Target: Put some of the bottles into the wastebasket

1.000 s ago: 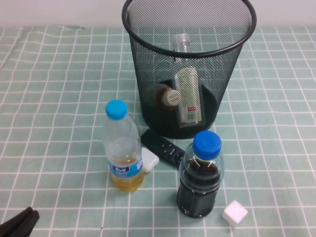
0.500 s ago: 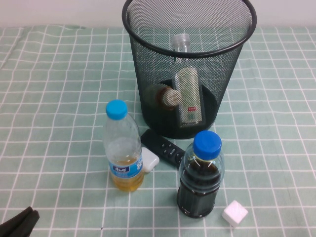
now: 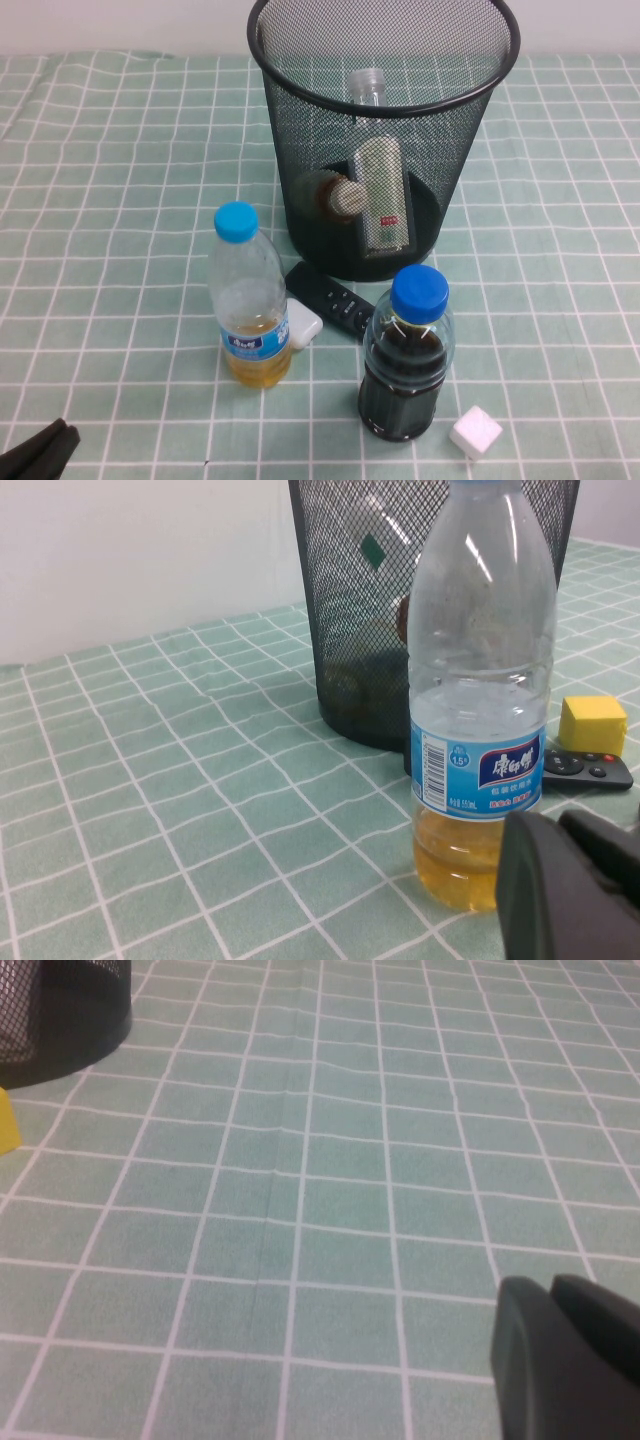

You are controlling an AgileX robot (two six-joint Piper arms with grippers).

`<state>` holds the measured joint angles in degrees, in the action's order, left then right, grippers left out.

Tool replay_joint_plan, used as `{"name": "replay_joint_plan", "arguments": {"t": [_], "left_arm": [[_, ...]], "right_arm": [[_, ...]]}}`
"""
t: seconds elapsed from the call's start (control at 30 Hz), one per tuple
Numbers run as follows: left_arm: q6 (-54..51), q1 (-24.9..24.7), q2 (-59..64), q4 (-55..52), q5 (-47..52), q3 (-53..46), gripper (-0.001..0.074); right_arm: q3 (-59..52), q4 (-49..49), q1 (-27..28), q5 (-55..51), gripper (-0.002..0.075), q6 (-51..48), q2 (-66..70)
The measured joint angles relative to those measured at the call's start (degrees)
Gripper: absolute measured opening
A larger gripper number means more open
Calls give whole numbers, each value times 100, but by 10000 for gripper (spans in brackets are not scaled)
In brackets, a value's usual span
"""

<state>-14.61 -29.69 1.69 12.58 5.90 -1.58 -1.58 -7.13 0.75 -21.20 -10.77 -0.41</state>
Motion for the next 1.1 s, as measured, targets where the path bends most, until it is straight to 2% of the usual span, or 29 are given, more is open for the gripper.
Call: {"name": "replay_joint_plan", "arguments": {"t": [0.13,0.23,0.33,0.4,0.5,0.6,0.8,1.1], "left_arm": [[0,0,0,0,0,0,-5],[0,114,0,-107,-382,-2,-5],[0,750,36,-151,-1063,-2,-5],[0,1382,-6,-172,-1271,-2,-5],[144,2193,-196,-357,-1011,-2,-5],[547,2578,-221,-650,-400,-2,-5],[1368,2631,-221,-1220,1273,-2,-5],[1461,2631,-229,-1356,1406,-2,-5]], "right_arm": [[0,0,0,0,-7,0,0],[0,0,0,0,-7,0,0],[0,0,0,0,-7,0,0],[0,0,0,-5,-7,0,0],[0,0,0,-5,-7,0,0],[0,0,0,-5,-8,0,-10],[0,0,0,-13,-8,0,-10],[0,0,0,-13,-8,0,-10]]}}
